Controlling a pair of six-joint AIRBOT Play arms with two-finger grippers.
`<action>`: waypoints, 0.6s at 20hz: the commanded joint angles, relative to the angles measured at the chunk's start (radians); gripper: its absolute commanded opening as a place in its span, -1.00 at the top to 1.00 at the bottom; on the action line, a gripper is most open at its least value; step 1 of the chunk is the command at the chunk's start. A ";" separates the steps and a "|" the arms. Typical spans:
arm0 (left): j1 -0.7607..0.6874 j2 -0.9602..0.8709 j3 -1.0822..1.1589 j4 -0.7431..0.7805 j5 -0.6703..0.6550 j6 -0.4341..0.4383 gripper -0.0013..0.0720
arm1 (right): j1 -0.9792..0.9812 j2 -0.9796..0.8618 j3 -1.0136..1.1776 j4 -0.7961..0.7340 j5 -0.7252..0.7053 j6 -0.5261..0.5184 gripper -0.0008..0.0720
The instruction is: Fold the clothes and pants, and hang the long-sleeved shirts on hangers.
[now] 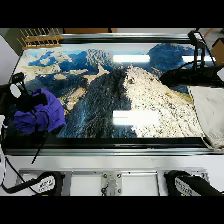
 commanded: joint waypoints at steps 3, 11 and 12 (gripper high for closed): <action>0.066 -0.191 0.001 -0.053 -0.012 0.002 -0.96 | 0.001 -0.001 0.000 0.000 0.000 0.000 0.95; -0.070 -0.137 0.021 -0.101 0.015 -0.002 0.93 | 0.001 -0.001 0.000 0.000 0.000 0.000 0.95; -0.100 -0.094 0.055 -0.163 0.015 0.015 0.93 | 0.001 -0.001 0.000 0.001 0.000 0.000 0.95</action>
